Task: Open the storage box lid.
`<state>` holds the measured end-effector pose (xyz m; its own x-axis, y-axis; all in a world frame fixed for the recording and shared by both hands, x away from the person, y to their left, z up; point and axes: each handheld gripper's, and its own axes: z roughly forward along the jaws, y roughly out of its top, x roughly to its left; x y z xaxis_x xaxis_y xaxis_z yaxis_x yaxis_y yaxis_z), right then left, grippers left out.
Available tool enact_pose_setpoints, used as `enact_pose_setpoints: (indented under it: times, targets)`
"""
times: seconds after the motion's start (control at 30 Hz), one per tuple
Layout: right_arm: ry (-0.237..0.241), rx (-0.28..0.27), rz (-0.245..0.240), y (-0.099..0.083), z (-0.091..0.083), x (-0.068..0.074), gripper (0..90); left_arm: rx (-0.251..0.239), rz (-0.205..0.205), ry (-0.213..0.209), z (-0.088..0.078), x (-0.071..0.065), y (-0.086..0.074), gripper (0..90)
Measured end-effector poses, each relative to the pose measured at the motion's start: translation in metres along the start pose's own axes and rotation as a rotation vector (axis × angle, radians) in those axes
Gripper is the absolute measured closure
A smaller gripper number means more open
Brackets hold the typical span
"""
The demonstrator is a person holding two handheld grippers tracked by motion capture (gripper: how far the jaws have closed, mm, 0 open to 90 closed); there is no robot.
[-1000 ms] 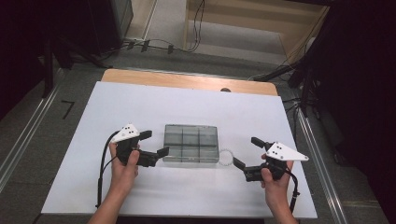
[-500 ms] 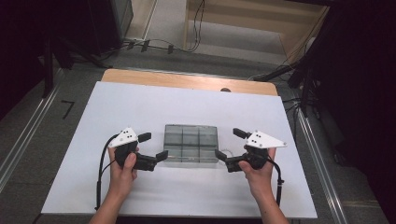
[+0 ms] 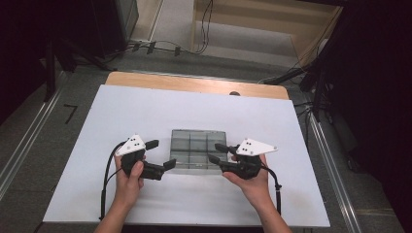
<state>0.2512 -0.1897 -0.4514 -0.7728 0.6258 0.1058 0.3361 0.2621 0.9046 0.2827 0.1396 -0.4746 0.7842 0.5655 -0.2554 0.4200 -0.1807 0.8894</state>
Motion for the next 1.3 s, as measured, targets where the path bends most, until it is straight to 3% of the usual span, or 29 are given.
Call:
enact_pose_setpoints:
  times: [0.1,0.23,0.4,0.67,1.0,1.3]
  targets:
    - [-0.012,0.024,-0.009,-0.003,0.007,0.007,68.7,0.008,0.000,0.002,0.001,0.001,-0.002,0.0]
    - [0.018,0.053,-0.013,-0.010,0.013,0.010,87.3,0.012,-0.005,0.000,0.002,0.001,-0.004,0.0]
    - [0.065,0.097,0.015,-0.021,0.020,0.010,88.0,0.025,0.000,-0.003,0.005,0.000,-0.006,0.0]
    - [0.110,0.184,0.008,-0.038,0.036,0.016,88.1,0.032,0.001,0.001,0.005,0.001,-0.007,0.0]
    - [0.049,0.247,0.036,-0.050,0.049,0.014,88.1,0.058,-0.007,0.001,0.009,0.004,-0.012,0.0]
    - [0.029,0.227,0.056,-0.049,0.049,0.014,88.1,0.051,-0.009,0.012,0.007,0.005,-0.011,0.0]
